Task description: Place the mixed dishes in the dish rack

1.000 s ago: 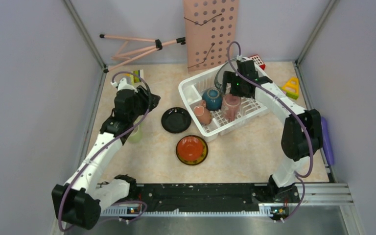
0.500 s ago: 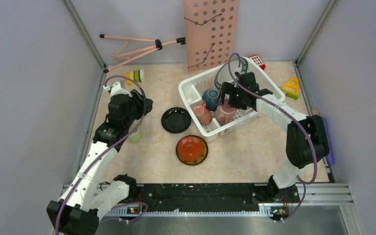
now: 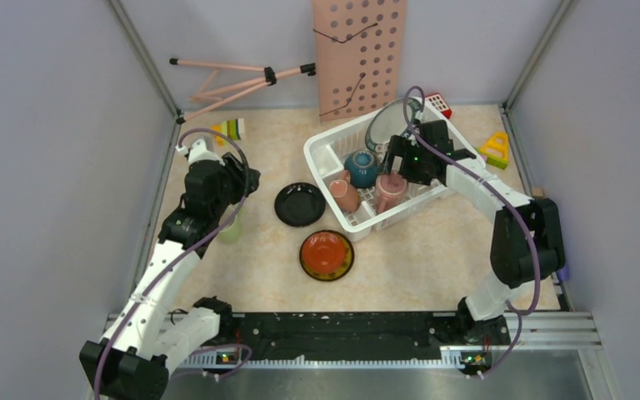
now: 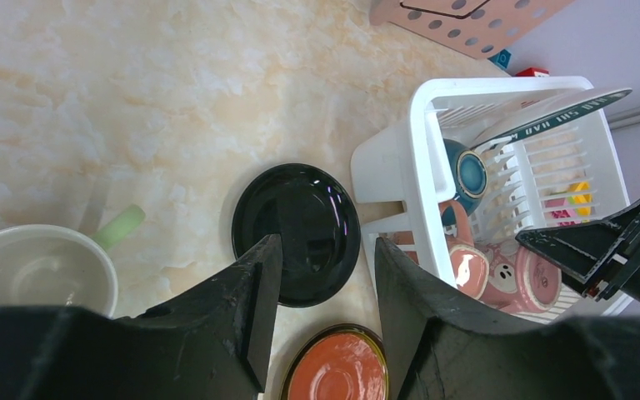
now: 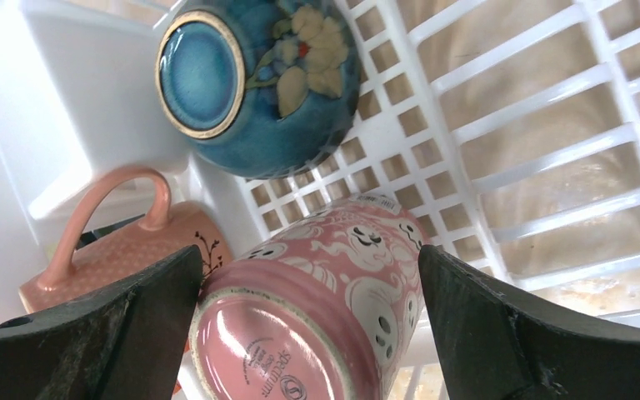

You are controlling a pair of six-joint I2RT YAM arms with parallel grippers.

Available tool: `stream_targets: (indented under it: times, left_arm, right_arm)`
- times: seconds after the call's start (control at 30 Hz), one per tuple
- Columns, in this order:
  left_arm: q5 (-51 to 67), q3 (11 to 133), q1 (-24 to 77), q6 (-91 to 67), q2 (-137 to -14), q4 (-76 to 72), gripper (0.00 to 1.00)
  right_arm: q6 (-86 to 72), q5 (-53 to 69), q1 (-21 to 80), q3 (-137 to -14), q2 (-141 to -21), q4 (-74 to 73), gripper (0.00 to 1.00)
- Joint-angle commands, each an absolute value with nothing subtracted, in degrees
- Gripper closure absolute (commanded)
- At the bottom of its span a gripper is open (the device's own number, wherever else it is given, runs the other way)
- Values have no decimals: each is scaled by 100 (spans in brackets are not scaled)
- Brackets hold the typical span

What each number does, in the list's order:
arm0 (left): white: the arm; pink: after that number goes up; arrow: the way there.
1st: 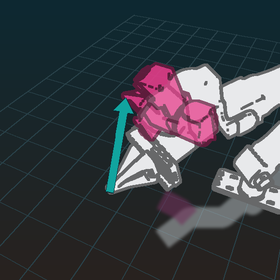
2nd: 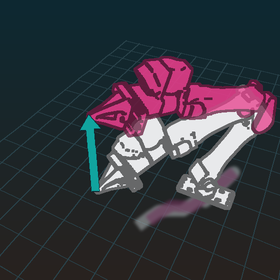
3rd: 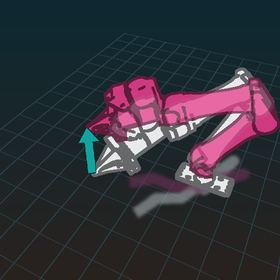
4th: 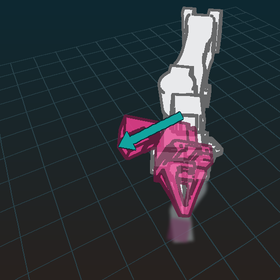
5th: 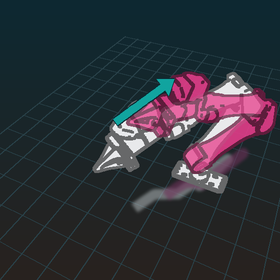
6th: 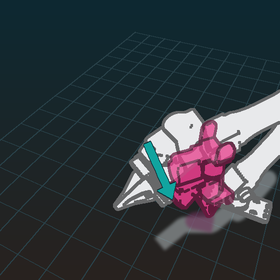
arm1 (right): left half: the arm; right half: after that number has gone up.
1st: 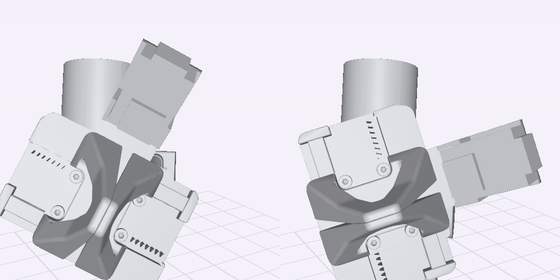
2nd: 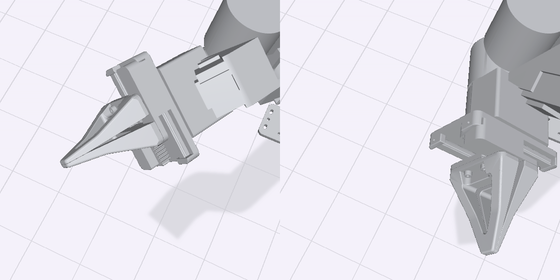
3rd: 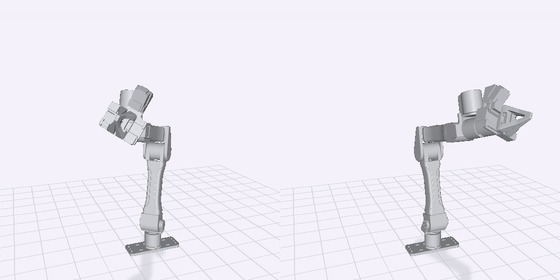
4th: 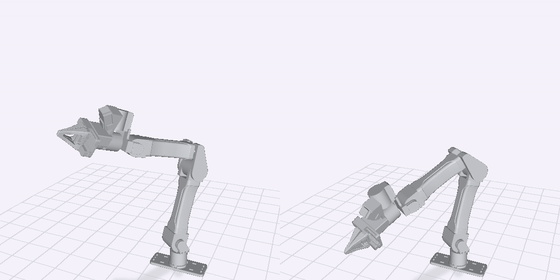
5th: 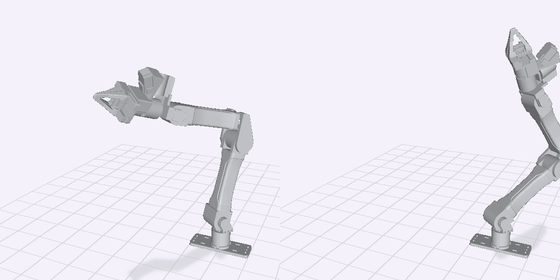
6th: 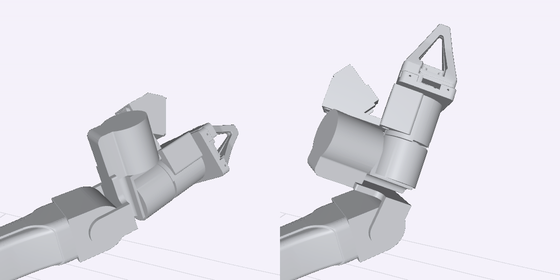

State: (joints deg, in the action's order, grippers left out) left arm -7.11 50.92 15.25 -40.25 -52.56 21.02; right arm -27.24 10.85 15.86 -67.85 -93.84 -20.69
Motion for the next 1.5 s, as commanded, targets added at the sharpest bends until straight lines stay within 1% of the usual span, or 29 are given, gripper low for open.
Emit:
stream_targets:
  times: [0.0, 0.13, 0.23, 0.4, 0.63, 0.73, 0.83, 1.03, 1.2, 1.47]
  left_arm:
    - [-658, 5225, 1494, -3832, -5276, 1795, 50]
    - [-382, 5205, 1494, -3722, -5368, 1603, 49]
    - [63, 5113, 1494, -3709, -5493, 1329, 49]
    - [840, 5040, 1494, -3738, -5918, 921, 52]
    - [1045, 5201, 1493, -3914, -6563, 716, 52]
    - [1150, 5212, 1490, -3966, -6703, 556, 52]
    - [1203, 5244, 1494, -4017, -6785, 468, 52]
    - [1383, 5271, 1494, -4207, -7084, 320, 52]
    - [1820, 5433, 1494, -4324, -7530, 316, 52]
    - [1899, 5550, 1494, -4339, -7776, 252, 53]
  right_arm:
    - [-2699, 1115, 1452, -7070, -9329, -2015, 1]
    - [-2825, 1302, 1442, -7015, -9538, -1743, 2]
    - [-2890, 1720, 1454, -7014, -9808, -1672, 5]
    - [-2848, 2233, 1541, -6896, -9954, -1663, 7]
    - [-2781, 2470, 1610, -6615, -9665, -1725, 7]
    - [-2712, 2406, 1610, -6682, -9620, -1863, 7]
    - [-2679, 2254, 1503, -6859, -9583, -2004, 4]
    - [-2833, 2340, 1325, -6964, -9507, -1800, 2]
    - [-2950, 2807, 1349, -6879, -9651, -1694, 10]
    - [-2979, 3010, 1703, -6925, -9841, -1628, 9]
